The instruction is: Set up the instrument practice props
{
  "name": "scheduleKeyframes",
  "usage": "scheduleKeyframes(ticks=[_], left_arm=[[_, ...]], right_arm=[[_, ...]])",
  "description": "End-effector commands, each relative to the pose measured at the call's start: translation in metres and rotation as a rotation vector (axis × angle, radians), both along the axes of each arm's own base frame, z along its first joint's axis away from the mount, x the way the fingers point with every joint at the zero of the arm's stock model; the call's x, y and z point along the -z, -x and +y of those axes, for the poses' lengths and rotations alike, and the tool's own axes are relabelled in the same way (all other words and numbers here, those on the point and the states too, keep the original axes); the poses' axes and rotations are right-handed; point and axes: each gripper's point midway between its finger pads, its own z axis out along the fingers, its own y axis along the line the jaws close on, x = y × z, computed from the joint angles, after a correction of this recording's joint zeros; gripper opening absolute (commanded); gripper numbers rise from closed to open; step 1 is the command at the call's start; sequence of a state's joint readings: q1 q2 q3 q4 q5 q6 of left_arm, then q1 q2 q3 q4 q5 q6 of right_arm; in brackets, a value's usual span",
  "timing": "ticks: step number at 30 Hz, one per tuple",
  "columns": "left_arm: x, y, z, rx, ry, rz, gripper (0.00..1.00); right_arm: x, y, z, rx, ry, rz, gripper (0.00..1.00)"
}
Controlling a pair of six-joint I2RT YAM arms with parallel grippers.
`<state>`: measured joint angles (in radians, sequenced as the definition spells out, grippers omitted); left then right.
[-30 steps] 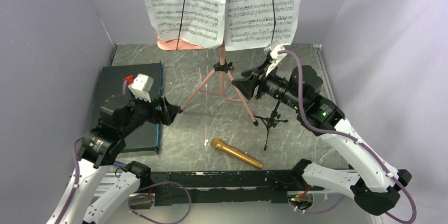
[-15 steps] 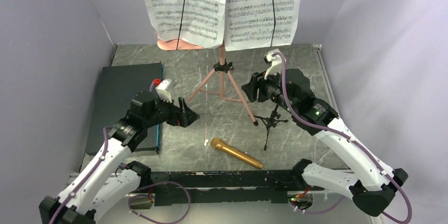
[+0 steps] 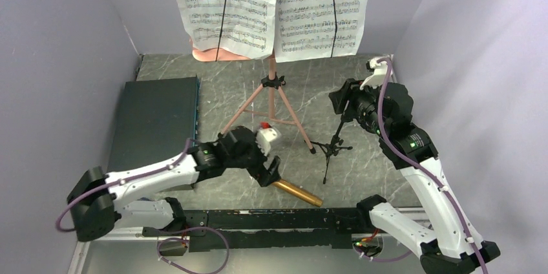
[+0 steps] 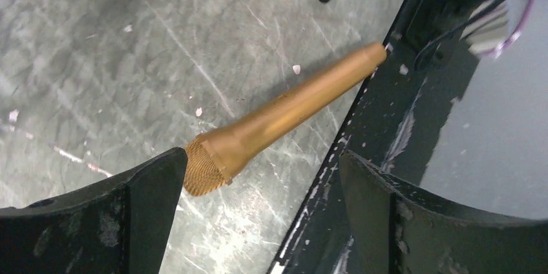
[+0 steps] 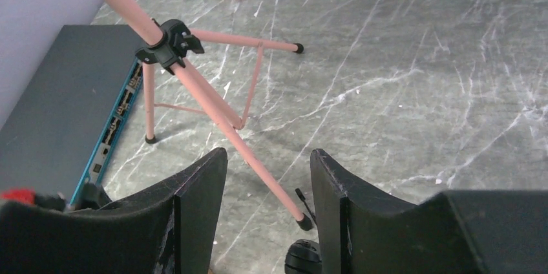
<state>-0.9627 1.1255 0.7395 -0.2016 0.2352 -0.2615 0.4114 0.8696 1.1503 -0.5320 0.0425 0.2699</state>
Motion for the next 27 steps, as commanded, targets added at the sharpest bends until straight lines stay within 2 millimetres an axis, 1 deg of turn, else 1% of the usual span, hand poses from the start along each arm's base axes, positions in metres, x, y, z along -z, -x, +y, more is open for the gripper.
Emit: scheduleKeyframes(ticks=[1,4,6,9,14,18,23,27], left_arm=[[-0.001,0.0,-0.031,0.142,-0.072,-0.202,0.93],[0.019,0.018,-0.042,0.292,-0.146,-0.289,0.93],[0.031,0.025,-0.045,0.367,-0.184,-0.337,0.93],[0.04,0.033,-0.048,0.455,-0.202,-0.399,0.93],[0.054,0.031,-0.047,0.543,-0.278,-0.45,0.93],[0.064,0.031,-0.045,0.625,-0.357,-0.444,0.93],[0.079,0.023,-0.044,0.658,-0.453,-0.438,0.9],[0.091,0.021,-0.045,0.704,-0.509,-0.429,0.87]], right_arm=[[0.002,0.002,-0.004,0.01,-0.014,0.014,0.54],[0.001,0.003,-0.005,0.012,-0.018,0.008,0.55],[0.0,0.005,-0.004,0.003,-0.019,0.006,0.55],[-0.001,0.005,-0.002,-0.008,-0.023,0.004,0.55],[0.002,0.006,0.007,-0.059,-0.029,0.022,0.55],[0.005,0.006,0.012,-0.084,-0.025,0.041,0.55],[0.005,0.007,0.015,-0.101,-0.03,0.042,0.55],[0.008,0.006,0.018,-0.122,-0.023,0.058,0.55]])
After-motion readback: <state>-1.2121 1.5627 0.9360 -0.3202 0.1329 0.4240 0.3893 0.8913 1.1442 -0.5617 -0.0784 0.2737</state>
